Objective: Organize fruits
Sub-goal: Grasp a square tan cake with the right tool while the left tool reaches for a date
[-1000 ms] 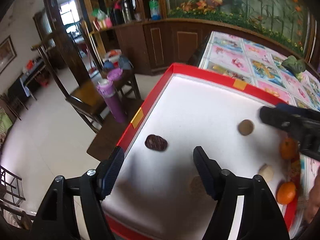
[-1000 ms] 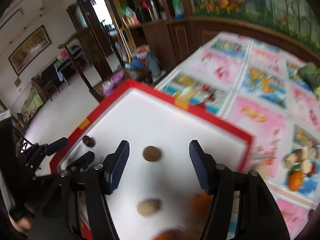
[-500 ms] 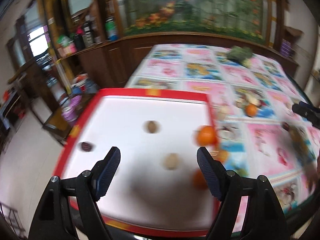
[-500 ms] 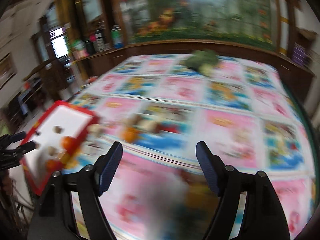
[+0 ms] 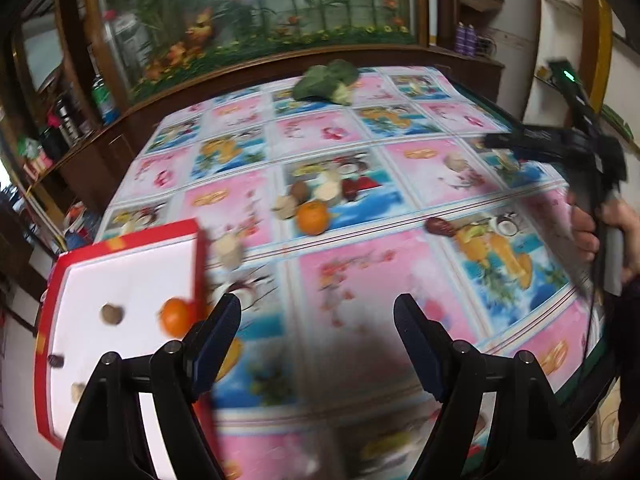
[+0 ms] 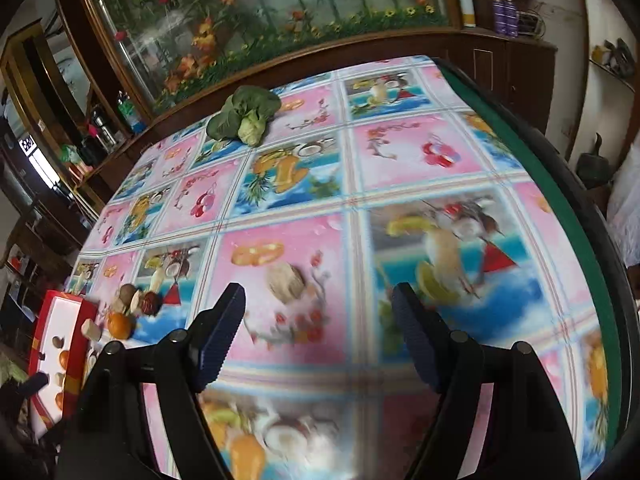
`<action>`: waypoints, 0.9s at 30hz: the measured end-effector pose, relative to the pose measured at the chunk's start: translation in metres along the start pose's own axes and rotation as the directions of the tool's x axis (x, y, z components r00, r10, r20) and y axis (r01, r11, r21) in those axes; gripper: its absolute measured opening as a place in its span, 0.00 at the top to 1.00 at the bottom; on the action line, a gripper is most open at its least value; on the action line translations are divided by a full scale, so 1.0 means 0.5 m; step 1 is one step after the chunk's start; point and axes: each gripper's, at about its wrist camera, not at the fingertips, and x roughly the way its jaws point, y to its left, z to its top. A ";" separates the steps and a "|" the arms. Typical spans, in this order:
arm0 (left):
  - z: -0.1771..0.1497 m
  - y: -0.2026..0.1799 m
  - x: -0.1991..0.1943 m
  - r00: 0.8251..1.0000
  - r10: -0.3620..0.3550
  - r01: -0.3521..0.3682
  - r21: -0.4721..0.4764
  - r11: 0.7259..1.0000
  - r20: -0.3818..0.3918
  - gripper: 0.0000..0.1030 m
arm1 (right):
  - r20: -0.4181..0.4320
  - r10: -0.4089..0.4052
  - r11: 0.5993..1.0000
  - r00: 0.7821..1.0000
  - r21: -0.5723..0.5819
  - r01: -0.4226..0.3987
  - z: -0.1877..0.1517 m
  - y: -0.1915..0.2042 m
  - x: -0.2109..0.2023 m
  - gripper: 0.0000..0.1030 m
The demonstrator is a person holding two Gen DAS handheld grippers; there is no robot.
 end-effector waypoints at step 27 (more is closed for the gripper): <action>0.105 -0.169 0.171 0.994 -0.098 0.096 -0.029 0.995 -0.055 0.24 | -0.104 -0.013 0.999 0.995 0.038 0.017 0.027 -0.002 0.065 0.74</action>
